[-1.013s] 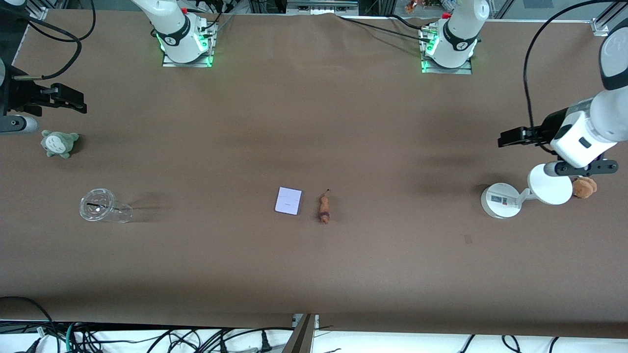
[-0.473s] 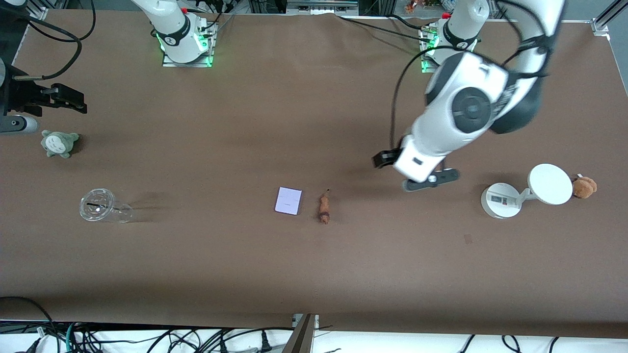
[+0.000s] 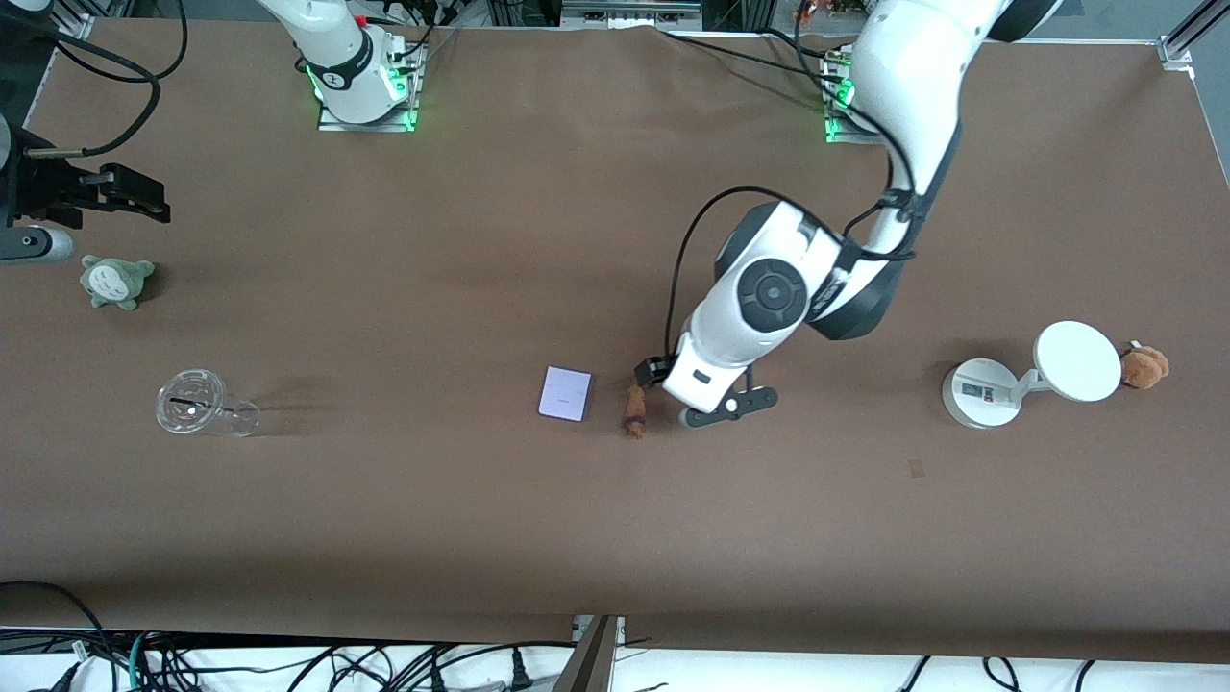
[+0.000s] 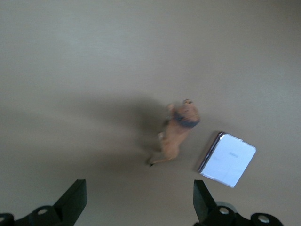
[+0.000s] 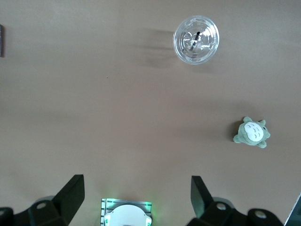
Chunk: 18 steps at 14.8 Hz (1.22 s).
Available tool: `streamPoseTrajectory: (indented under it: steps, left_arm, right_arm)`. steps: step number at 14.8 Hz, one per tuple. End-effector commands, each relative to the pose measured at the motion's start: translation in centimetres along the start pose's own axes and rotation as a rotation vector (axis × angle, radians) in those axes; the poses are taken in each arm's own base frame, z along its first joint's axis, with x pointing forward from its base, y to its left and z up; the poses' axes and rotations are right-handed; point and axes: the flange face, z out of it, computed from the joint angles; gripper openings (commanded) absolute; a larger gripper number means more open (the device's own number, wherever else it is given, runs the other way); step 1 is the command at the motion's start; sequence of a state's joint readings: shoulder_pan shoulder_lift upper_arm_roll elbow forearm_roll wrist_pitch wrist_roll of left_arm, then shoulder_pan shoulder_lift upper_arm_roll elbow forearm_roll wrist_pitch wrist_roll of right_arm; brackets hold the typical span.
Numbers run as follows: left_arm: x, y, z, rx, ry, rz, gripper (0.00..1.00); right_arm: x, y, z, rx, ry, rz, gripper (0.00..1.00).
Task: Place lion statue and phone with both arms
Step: 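Move the left gripper over the brown lion figurine, then lower the left gripper and close it on the lion figurine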
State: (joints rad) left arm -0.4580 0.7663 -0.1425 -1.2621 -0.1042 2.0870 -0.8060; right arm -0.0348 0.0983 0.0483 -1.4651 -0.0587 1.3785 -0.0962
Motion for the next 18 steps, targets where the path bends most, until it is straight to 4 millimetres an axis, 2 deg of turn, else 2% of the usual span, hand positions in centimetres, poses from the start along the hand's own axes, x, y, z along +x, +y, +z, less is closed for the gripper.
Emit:
streamPoseTrajectory:
  steps: [1, 4, 6, 12, 15, 18]
  left_arm:
    - [-0.1, 3.4, 1.3, 0.005, 0.114, 0.052, 1.0]
    - [-0.6, 5.6, 5.7, -0.01, 0.185, 0.098, 1.0]
    - [-0.8, 6.0, 7.2, -0.011, 0.23, 0.117, 1.0]
    - [1.1, 4.4, 9.3, 0.003, 0.258, 0.146, 1.0]
    - [0.8, 4.3, 10.7, 0.008, 0.254, 0.149, 1.0]
    - [0.7, 4.4, 10.8, 0.007, 0.251, 0.146, 1.0]
  right_arm:
    - [0.2, 0.0, -0.5, 0.004, 0.009, 0.002, 1.0]
    - [0.2, 0.0, -0.5, 0.004, 0.009, 0.002, 1.0]
    - [0.2, 0.0, -0.5, 0.004, 0.007, 0.002, 1.0]
    - [0.2, 0.0, -0.5, 0.004, 0.009, 0.002, 1.0]
    - [0.2, 0.0, -0.5, 0.004, 0.009, 0.001, 1.0]
    - [0.2, 0.0, -0.5, 0.004, 0.009, 0.001, 1.0]
